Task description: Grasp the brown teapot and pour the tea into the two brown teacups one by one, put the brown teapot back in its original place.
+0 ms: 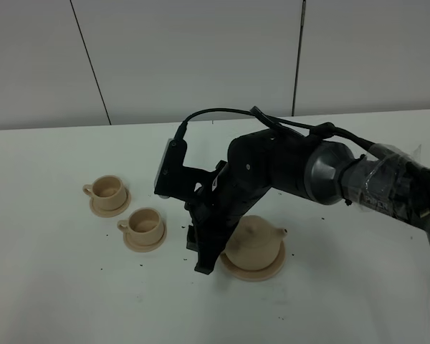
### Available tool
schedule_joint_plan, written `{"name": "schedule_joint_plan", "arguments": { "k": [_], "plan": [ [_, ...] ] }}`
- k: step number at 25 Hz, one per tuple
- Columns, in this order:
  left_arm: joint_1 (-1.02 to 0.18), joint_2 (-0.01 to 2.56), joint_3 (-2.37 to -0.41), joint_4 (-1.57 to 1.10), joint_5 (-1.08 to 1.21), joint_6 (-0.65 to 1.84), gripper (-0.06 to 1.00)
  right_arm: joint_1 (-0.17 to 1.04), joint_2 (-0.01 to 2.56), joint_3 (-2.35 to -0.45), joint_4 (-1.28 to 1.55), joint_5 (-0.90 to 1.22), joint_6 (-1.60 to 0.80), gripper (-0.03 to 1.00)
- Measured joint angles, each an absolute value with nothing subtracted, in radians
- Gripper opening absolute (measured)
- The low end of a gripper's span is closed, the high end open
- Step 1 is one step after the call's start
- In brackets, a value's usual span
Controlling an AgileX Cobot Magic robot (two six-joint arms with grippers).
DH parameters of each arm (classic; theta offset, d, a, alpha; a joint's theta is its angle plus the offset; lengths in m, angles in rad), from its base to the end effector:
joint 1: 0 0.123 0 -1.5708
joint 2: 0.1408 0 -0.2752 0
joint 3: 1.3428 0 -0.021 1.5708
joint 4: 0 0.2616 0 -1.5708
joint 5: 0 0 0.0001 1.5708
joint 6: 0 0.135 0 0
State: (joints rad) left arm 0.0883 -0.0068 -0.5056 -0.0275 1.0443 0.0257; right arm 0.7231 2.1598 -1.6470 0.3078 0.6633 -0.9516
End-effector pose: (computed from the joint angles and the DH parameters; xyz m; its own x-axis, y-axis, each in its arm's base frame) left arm 0.0533 0.0015 0.2666 -0.4291 -0.0261 -0.9029 -0.0617 0.9981 0.0005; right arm 0.3541 0.3461 0.1231 -0.0335 -0.8798 -0.4741 -0.9719 0.1392 -0.1898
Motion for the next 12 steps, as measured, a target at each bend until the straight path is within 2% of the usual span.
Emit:
{"name": "schedule_joint_plan", "arguments": {
  "k": [12],
  "plan": [
    [0.088,-0.007,-0.506,-0.028,1.044,0.026,0.30,0.729,2.194,-1.647,0.292,0.633,-0.952,0.41]
  ]
}}
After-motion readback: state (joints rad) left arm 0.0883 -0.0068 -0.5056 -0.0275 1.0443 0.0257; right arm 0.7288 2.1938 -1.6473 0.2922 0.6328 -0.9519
